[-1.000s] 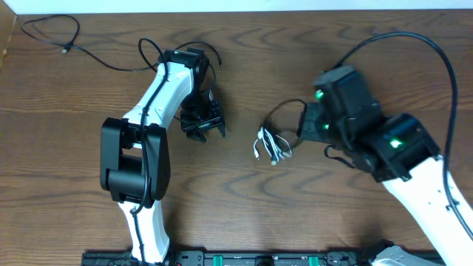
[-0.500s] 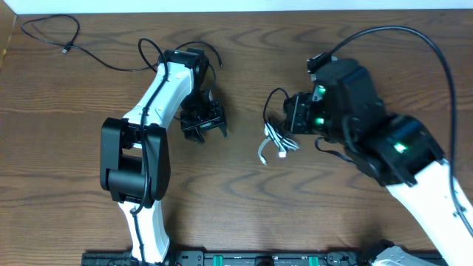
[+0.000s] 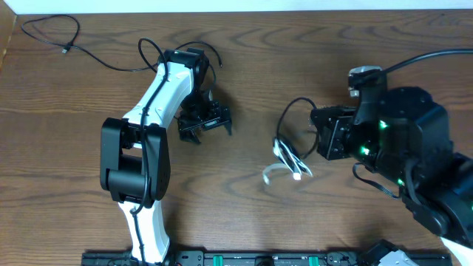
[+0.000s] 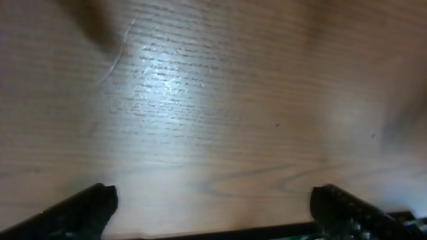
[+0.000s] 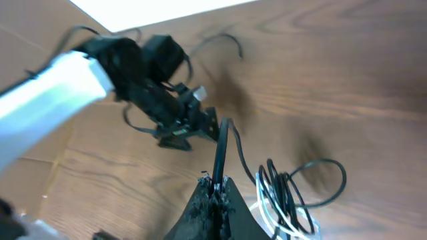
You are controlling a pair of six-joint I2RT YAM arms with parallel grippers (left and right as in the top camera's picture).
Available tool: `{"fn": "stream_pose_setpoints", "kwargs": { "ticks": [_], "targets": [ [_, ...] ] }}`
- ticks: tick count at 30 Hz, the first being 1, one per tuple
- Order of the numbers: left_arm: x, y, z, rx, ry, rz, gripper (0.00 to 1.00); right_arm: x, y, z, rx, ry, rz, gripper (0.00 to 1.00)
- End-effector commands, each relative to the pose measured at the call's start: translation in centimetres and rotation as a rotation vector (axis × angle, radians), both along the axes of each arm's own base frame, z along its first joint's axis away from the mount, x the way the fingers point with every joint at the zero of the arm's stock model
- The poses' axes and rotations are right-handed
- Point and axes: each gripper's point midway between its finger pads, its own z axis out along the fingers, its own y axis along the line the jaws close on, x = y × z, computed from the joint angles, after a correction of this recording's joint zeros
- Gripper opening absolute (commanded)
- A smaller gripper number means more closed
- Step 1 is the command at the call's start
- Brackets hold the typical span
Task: Untangle cables
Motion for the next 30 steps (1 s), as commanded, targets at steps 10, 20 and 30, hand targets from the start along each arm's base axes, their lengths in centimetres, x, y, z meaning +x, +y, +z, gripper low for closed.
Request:
{"fn": "stream_pose_setpoints", "kwargs": {
  "ticks": [10,20,30],
  "targets": [
    [-0.2,0.1,0.0,0.013,0.003,-0.001,0.99,2.8,2.6,-6.6,-0.096,0.181,0.034,0.01],
    [-0.2,0.1,0.0,0.013,0.003,-0.001,0.99,2.3,3.5,-7.0,-0.022,0.257,0.019,0.01],
    [-0.2,0.1,0.0,0.013,0.003,0.0,0.99,-0.4,5.1,-7.2,-0.009,0.305,0.217,0.01]
  ]
}}
